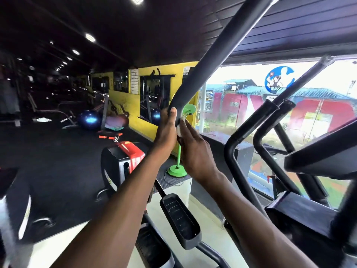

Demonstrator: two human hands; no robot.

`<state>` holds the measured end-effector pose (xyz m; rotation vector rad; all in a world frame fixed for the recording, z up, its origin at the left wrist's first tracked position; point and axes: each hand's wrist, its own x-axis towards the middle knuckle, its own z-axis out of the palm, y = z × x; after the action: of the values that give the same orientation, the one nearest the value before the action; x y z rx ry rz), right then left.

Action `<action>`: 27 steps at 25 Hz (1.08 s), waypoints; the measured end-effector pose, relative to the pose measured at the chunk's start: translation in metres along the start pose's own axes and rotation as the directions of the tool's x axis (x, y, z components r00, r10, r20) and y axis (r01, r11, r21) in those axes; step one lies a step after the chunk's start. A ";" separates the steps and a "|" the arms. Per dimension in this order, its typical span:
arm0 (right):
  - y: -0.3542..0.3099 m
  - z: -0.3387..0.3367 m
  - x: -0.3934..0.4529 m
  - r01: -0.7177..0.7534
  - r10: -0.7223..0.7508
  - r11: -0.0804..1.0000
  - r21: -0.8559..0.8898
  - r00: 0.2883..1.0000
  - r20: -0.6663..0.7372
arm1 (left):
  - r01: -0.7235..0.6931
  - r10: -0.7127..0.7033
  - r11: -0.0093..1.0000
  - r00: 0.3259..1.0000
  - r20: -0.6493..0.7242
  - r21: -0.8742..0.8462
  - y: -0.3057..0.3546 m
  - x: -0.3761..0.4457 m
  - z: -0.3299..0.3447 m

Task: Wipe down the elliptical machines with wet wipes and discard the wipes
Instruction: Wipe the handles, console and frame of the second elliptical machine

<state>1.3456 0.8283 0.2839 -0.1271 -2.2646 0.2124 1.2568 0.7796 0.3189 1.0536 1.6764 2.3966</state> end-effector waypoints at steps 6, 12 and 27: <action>-0.002 -0.003 0.013 -0.001 0.007 1.000 0.025 0.971 -0.239 | 0.047 -0.043 0.980 0.999 0.026 -0.191 -0.004 0.009 0.000; 0.010 -0.001 0.005 0.098 -0.108 0.994 -0.049 0.956 -0.274 | 0.158 -0.151 0.949 0.987 0.049 -0.273 0.008 0.027 -0.005; 0.002 -0.001 0.044 0.148 -0.089 0.984 0.103 0.896 -0.435 | 0.043 -0.046 0.999 0.992 0.121 0.033 0.048 0.054 0.004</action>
<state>1.3176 0.8379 0.3168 0.0354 -1.8037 0.2443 1.2333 0.7835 0.3878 1.1297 1.6818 2.2378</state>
